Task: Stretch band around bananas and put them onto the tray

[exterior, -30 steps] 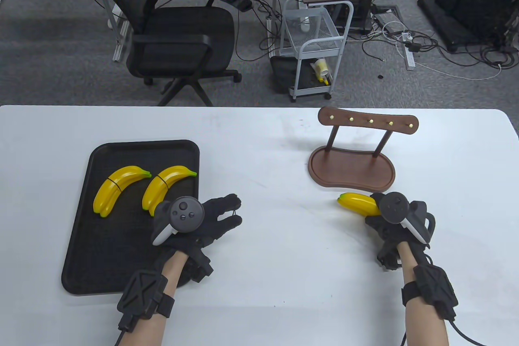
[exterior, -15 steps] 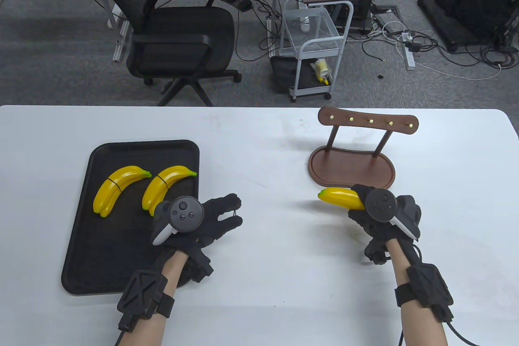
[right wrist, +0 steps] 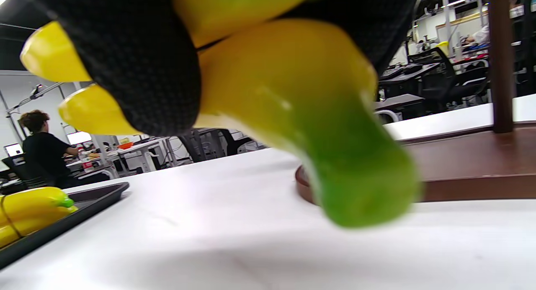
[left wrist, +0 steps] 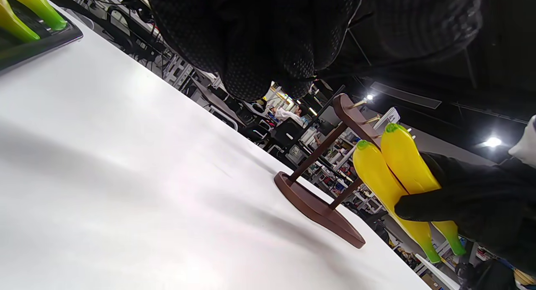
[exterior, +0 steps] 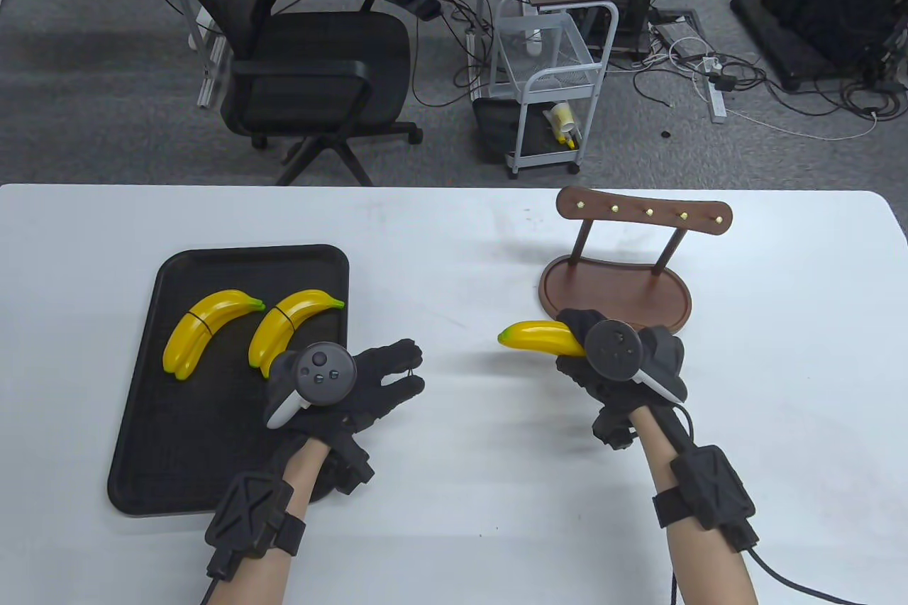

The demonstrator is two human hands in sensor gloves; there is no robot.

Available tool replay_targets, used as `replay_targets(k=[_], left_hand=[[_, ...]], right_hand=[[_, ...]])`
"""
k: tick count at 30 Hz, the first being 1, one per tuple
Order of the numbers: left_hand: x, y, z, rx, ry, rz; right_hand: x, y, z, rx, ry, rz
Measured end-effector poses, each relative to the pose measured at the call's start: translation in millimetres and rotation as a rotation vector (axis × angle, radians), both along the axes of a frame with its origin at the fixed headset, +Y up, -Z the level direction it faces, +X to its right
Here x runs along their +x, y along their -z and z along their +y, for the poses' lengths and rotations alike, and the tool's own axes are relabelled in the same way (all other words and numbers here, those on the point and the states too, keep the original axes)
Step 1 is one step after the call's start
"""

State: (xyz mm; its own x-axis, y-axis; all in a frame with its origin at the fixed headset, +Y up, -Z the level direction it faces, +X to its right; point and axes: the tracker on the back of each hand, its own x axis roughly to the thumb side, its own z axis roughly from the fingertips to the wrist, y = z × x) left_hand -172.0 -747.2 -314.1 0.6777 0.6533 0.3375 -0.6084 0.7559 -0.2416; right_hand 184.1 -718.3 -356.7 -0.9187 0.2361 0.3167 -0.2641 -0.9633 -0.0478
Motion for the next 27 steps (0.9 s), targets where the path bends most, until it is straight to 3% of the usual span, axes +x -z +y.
replay_targets(k=[13,27], left_hand=[[1.0,0.1,-0.7,-0.019,-0.026,-0.012],[5.6,1.6,-6.9,-0.112,-0.074,-0.053]], right_hand=[[-43.1,-9.5,-0.1,0.015,0.018,0.104],[-75.3,-21.8,-0.6,0.021,0.013,0.199]])
